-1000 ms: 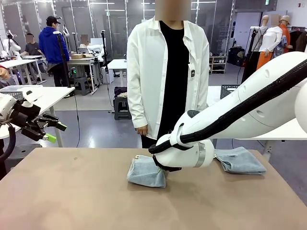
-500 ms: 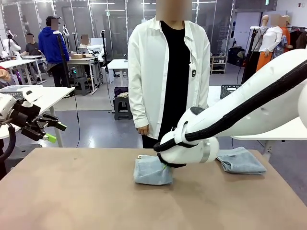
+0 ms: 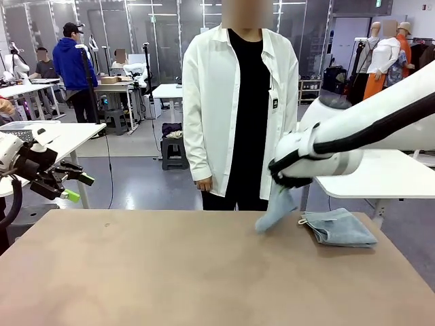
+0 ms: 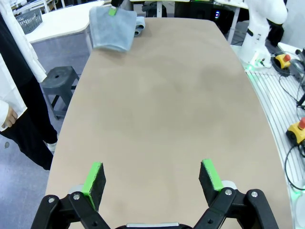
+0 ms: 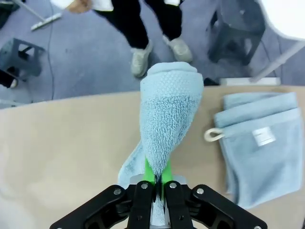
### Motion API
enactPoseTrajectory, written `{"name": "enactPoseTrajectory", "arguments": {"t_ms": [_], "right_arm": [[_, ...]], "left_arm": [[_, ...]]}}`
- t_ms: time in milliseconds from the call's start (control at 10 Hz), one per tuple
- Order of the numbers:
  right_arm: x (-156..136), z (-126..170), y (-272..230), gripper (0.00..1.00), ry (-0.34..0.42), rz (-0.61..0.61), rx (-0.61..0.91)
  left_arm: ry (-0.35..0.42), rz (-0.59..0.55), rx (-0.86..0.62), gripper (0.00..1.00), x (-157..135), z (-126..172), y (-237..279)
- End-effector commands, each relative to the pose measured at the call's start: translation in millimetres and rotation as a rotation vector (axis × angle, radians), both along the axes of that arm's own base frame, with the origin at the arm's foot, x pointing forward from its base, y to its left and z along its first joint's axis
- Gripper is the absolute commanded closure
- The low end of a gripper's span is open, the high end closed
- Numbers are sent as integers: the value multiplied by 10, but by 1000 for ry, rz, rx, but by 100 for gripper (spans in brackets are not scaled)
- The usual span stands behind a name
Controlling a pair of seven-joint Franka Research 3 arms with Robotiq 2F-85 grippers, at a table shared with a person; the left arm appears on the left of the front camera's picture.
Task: Fold the towels and place them in the basket.
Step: Stack the folded Towel with hook on the right side of the table.
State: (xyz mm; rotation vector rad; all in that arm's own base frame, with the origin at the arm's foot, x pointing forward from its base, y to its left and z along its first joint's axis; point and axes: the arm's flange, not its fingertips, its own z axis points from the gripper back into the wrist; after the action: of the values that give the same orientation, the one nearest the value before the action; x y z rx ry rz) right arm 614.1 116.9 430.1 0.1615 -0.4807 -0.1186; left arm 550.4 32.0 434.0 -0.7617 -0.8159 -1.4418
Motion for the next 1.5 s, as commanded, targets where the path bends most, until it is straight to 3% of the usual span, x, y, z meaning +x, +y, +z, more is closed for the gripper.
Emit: {"name": "enactPoseTrajectory", "arguments": {"t_ms": [0, 200, 800, 1100, 1200, 1400], "right_arm": [[234, 55, -329, 94, 23, 40, -60], [424, 101, -696, 94, 62, 115, -69], [350, -107, -1226, 94, 119, 320, -123], [312, -151, -1321, 94, 80, 248, -186], [365, -149, -1259, 94, 125, 282, -149], [365, -149, -1259, 94, 125, 282, -149]], "left_arm": [[-5, -1, 3, 0, -8, 22, -6], [-5, -1, 3, 0, -8, 22, -6], [-5, -1, 3, 0, -8, 22, -6], [-5, -1, 3, 0, -8, 22, -6], [-5, -1, 3, 0, -8, 22, -6], [-5, -1, 3, 0, -8, 22, -6]]}}
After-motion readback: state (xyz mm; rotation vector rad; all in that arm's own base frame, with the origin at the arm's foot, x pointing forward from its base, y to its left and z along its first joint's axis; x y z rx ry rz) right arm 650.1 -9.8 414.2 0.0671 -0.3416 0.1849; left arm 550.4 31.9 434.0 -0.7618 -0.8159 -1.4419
